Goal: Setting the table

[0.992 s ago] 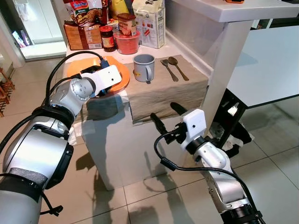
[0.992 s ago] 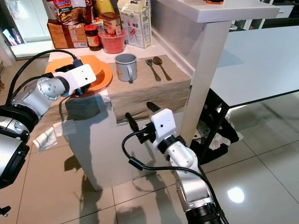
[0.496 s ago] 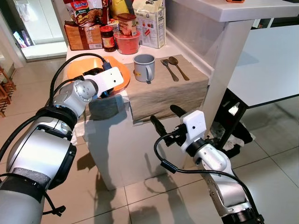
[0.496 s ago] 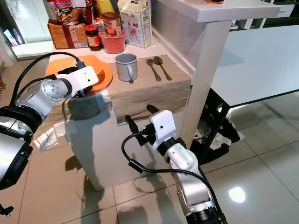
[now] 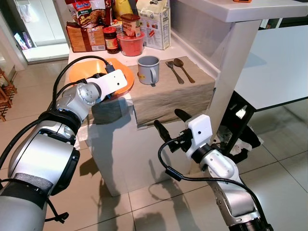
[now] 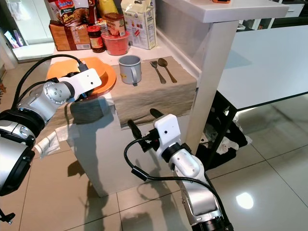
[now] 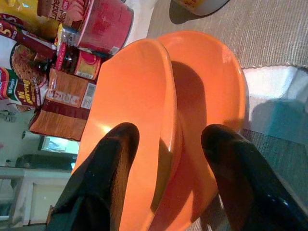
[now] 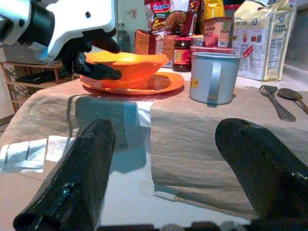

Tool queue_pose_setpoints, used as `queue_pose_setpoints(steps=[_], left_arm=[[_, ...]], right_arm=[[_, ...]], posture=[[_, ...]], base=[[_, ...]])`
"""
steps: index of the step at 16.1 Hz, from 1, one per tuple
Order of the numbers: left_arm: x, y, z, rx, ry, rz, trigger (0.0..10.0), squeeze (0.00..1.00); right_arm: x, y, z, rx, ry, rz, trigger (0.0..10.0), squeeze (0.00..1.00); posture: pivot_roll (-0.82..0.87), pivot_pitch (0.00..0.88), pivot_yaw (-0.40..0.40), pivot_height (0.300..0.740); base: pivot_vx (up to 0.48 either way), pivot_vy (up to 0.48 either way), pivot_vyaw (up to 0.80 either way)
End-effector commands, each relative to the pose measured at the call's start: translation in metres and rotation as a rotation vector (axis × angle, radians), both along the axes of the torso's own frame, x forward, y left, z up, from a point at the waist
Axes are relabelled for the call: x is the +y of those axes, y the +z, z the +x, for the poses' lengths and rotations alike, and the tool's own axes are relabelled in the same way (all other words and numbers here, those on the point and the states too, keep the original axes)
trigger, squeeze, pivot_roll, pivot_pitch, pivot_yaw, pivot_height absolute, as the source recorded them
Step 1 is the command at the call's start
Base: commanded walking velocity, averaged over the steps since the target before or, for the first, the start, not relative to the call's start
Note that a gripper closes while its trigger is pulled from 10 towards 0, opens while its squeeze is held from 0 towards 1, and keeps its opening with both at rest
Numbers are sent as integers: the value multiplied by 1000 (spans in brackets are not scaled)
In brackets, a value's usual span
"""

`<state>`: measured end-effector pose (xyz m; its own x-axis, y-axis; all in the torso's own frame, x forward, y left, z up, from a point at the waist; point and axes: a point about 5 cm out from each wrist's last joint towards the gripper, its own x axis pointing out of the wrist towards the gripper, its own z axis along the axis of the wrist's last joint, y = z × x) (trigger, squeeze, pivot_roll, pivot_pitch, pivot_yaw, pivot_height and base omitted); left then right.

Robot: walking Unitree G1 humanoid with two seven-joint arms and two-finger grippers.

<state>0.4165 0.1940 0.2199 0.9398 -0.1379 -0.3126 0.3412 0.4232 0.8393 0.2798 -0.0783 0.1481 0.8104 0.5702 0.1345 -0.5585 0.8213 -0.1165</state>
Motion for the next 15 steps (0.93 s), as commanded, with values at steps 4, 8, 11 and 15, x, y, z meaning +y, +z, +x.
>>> queue_pose_setpoints(steps=[4, 8, 11, 15], left_arm=[[5, 0, 0, 36, 28, -19, 0, 0], [4, -5, -1, 64, 21, -10, 0, 0], [3, -6, -2, 77, 11, -1, 0, 0], [2, 0, 0, 31, 0, 9, 0, 0]], right_arm=[[2, 4, -2, -1, 5, 9, 10000, 0], [2, 3, -2, 1, 4, 9, 10000, 0], [1, 2, -2, 5, 3, 8, 10000, 0], [2, 0, -2, 13, 1, 8, 10000, 0]], posture=[[-78, 0, 86, 736], [-80, 0, 87, 736], [-81, 0, 88, 736], [-79, 0, 88, 736]], base=[[0, 0, 0], [0, 0, 0], [0, 0, 0], [0, 0, 0]])
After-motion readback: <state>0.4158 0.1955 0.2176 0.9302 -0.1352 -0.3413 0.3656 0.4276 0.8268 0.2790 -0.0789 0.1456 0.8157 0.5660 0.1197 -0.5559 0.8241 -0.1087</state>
